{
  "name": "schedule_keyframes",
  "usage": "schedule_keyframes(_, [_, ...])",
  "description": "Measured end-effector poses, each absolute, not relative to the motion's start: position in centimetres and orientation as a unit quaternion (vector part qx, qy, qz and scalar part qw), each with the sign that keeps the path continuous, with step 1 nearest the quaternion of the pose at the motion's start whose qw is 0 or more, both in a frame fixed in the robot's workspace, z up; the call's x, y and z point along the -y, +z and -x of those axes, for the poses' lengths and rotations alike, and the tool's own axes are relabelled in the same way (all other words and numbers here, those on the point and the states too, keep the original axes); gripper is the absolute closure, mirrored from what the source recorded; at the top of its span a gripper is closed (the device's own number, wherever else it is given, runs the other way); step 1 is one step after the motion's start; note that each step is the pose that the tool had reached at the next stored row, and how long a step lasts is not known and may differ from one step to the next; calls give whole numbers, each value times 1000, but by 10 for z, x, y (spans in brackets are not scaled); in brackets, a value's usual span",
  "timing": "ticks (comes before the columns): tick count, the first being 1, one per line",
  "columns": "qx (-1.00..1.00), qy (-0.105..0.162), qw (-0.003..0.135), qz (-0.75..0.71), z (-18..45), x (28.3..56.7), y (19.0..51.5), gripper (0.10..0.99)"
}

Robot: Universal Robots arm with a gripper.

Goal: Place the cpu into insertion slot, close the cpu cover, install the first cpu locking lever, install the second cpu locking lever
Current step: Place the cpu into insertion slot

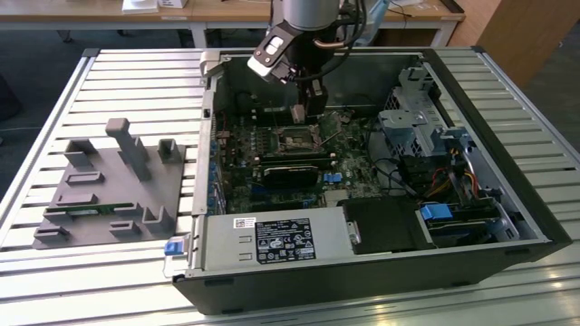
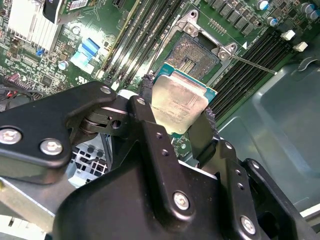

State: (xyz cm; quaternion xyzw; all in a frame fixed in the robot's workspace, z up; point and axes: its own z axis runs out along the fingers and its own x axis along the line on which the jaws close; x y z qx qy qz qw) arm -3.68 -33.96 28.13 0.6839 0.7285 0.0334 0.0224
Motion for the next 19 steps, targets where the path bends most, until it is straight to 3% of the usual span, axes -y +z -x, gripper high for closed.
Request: schedule_keyframes(19, [-729, 33, 22, -684, 37, 340, 277, 553])
